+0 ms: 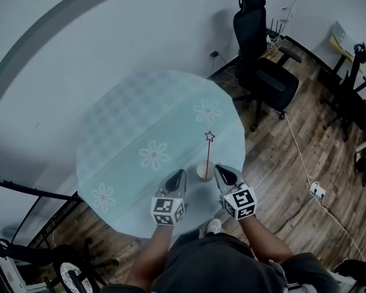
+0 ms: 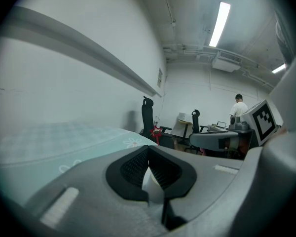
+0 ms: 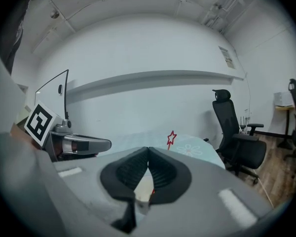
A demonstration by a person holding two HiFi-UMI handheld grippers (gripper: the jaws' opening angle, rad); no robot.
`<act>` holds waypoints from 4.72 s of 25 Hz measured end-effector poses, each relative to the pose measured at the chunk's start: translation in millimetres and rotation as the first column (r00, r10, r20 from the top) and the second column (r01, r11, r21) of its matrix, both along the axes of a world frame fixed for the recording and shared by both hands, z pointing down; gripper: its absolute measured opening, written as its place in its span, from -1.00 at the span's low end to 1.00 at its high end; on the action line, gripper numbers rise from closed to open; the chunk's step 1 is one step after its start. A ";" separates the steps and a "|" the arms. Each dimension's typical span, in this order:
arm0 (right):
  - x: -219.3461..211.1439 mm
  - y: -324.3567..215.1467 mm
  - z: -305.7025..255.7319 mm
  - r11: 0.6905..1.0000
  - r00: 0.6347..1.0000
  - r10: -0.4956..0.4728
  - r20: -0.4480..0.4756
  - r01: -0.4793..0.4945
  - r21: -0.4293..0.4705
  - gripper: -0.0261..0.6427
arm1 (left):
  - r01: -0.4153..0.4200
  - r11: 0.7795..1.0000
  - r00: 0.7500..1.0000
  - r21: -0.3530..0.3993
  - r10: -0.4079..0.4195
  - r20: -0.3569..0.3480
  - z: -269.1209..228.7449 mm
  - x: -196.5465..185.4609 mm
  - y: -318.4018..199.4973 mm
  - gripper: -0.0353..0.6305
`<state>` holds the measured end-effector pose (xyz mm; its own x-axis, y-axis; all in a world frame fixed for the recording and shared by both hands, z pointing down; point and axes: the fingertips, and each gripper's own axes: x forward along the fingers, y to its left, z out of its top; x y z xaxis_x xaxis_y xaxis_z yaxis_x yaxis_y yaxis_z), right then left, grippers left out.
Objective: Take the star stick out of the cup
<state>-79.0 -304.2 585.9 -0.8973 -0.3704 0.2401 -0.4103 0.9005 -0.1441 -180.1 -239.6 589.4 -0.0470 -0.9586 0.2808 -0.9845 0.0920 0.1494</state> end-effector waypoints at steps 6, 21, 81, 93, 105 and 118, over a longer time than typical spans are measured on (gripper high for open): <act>-12.4 -11.0 12.3 0.999 0.999 0.032 -0.034 -0.032 -0.025 -0.91 | -0.023 1.000 1.000 -0.007 0.023 0.008 4.0 -11.3 -7.3 -0.88; -41.9 -41.0 57.2 0.992 0.981 0.087 -0.171 -0.102 -0.077 -0.75 | -0.048 0.999 0.998 -0.020 0.047 -0.038 28.2 -35.1 -20.6 -0.88; -41.8 -21.5 -130.8 0.989 0.978 0.045 0.204 -0.072 0.128 -0.86 | -0.058 0.982 0.988 0.178 0.031 0.150 -82.3 -30.1 -3.9 -0.88; -29.1 -18.3 -183.0 0.968 0.967 0.060 0.249 -0.117 0.223 -0.86 | -0.139 0.944 0.977 0.300 0.082 0.195 -154.5 -11.0 0.9 -0.88; -32.3 -17.4 -175.5 0.966 0.970 0.067 0.235 -0.121 0.227 -0.86 | -0.128 0.949 0.984 0.288 0.085 0.159 -149.6 -18.7 4.8 -0.88; -41.3 -14.1 -171.3 0.969 0.968 0.041 0.248 -0.099 0.226 -0.86 | -0.090 0.954 0.991 0.285 0.056 0.126 -143.1 -35.4 2.1 -0.88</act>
<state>-120.3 -318.2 414.6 -0.8873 -0.4543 -0.0797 -0.4531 0.8908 -0.0340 -215.5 -237.5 446.4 0.0102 -0.9999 -0.0120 -0.9990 -0.0107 0.0445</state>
